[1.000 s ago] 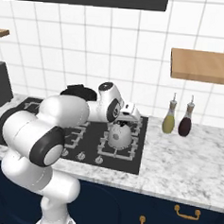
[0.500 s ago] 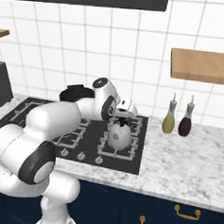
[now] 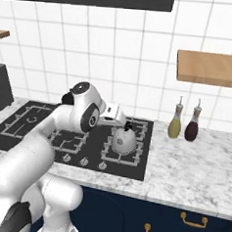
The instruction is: Pick the kettle from the counter and place it on a stove burner. Then turn the burner on.
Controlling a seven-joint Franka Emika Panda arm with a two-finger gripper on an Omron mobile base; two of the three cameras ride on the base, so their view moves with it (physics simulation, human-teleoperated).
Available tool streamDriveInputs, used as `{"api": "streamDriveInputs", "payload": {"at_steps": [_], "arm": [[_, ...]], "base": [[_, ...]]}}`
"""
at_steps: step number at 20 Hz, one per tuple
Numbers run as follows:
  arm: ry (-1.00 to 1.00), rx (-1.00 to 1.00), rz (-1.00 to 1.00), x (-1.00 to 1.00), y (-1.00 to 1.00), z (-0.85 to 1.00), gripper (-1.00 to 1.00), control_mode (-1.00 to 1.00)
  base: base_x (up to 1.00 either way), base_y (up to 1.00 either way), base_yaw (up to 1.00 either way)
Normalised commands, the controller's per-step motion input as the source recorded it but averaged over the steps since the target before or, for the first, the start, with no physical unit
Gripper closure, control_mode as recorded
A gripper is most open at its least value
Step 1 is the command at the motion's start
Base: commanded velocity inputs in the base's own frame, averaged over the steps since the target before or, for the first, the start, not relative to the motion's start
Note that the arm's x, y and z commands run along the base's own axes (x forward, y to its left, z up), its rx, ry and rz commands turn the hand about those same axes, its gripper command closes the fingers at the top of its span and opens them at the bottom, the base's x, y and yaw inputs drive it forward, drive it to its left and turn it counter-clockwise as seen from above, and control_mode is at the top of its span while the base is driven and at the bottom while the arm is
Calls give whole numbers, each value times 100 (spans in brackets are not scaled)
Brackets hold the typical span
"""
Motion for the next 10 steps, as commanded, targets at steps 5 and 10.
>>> {"api": "streamDriveInputs", "payload": {"at_steps": [5,10], "arm": [[2,1,3,-99,3,-11,-100,-100],[10,14,15,-47,33,-95,-100,-100]], "base": [[0,0,0],[0,0,0]]}}
